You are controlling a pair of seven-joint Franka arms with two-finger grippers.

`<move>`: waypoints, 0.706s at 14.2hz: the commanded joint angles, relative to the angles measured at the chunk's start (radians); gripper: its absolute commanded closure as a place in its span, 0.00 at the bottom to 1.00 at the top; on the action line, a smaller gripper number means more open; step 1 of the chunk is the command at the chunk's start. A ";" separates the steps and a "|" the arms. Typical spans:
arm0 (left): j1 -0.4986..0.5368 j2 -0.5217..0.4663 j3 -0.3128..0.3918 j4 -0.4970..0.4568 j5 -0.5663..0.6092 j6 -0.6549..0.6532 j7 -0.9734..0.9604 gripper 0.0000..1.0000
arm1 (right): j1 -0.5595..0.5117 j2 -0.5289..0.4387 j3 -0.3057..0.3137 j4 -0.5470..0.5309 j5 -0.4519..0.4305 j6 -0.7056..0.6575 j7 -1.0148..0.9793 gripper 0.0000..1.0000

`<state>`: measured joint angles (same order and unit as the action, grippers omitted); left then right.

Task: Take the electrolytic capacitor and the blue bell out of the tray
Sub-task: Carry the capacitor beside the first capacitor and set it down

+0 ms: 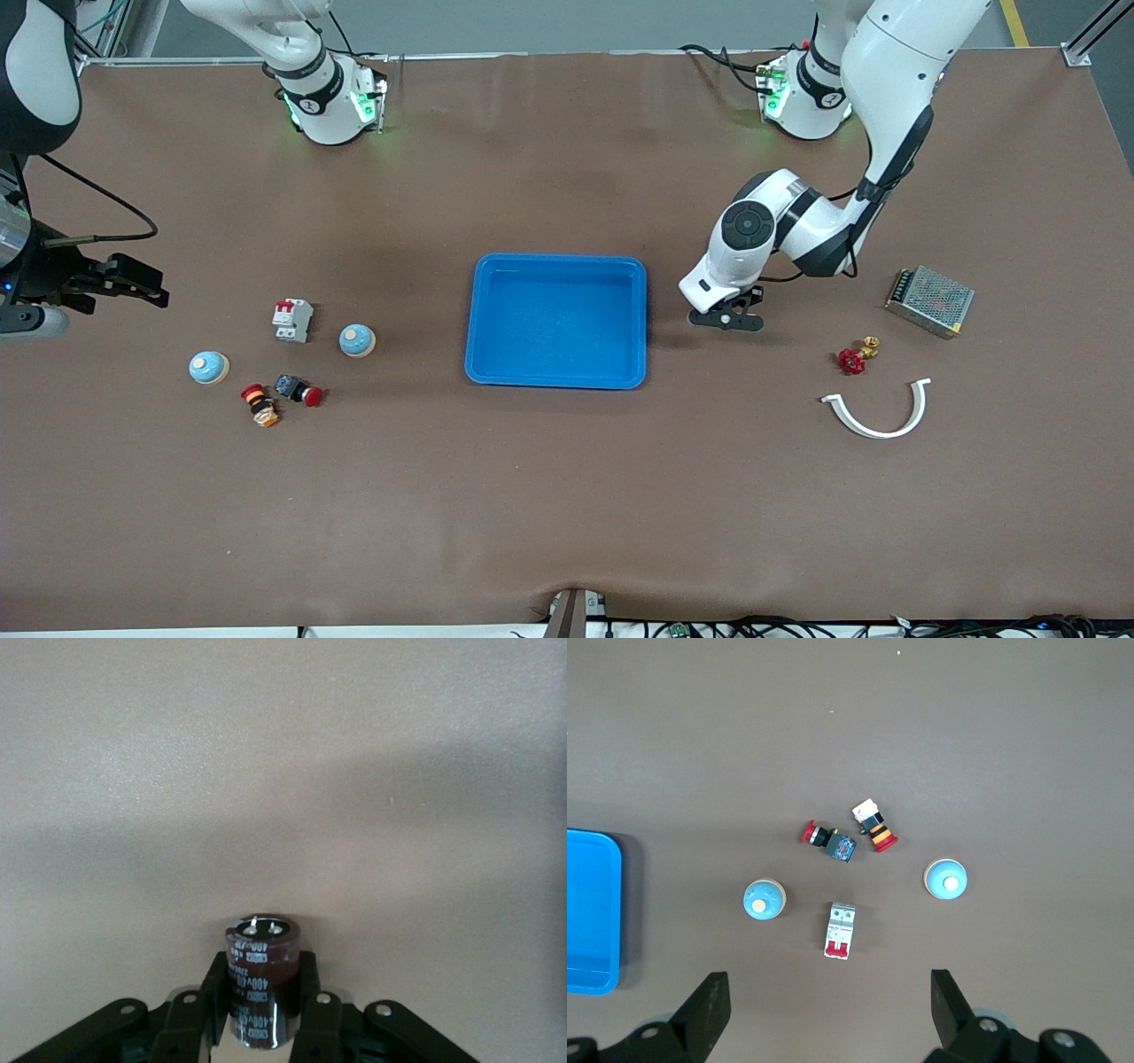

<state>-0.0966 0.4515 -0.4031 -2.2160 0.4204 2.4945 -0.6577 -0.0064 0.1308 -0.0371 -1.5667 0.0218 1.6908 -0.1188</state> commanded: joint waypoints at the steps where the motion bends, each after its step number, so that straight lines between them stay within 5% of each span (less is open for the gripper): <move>1: 0.014 -0.028 -0.006 -0.028 0.024 0.017 0.007 1.00 | -0.007 -0.002 0.002 0.002 0.003 0.007 0.011 0.00; 2: 0.014 -0.028 -0.006 -0.028 0.024 0.017 0.006 0.93 | -0.007 0.004 0.002 0.000 0.004 0.007 0.011 0.00; 3: 0.014 -0.030 -0.006 -0.028 0.024 0.017 0.003 0.60 | 0.002 0.013 0.002 0.000 0.003 0.004 0.013 0.00; 4: 0.014 -0.028 -0.006 -0.028 0.024 0.017 -0.002 0.54 | 0.005 0.013 0.002 0.000 0.003 -0.008 0.013 0.00; 5: 0.014 -0.028 -0.006 -0.028 0.024 0.017 -0.002 0.26 | 0.020 0.015 0.003 -0.001 0.003 -0.010 0.011 0.00; 6: 0.014 -0.028 -0.006 -0.028 0.024 0.017 -0.002 0.10 | 0.034 0.015 0.003 -0.001 0.003 -0.010 0.013 0.00; 7: 0.014 -0.028 -0.006 -0.028 0.024 0.017 -0.002 0.00 | 0.037 0.013 0.003 0.000 0.003 -0.010 0.013 0.00; 10: 0.014 -0.030 -0.006 -0.022 0.024 0.009 -0.002 0.00 | 0.039 0.010 0.002 0.004 -0.011 -0.035 0.013 0.00</move>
<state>-0.0957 0.4513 -0.4031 -2.2178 0.4206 2.4951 -0.6578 0.0347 0.1499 -0.0329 -1.5670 0.0205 1.6838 -0.1183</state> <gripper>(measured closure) 0.185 0.000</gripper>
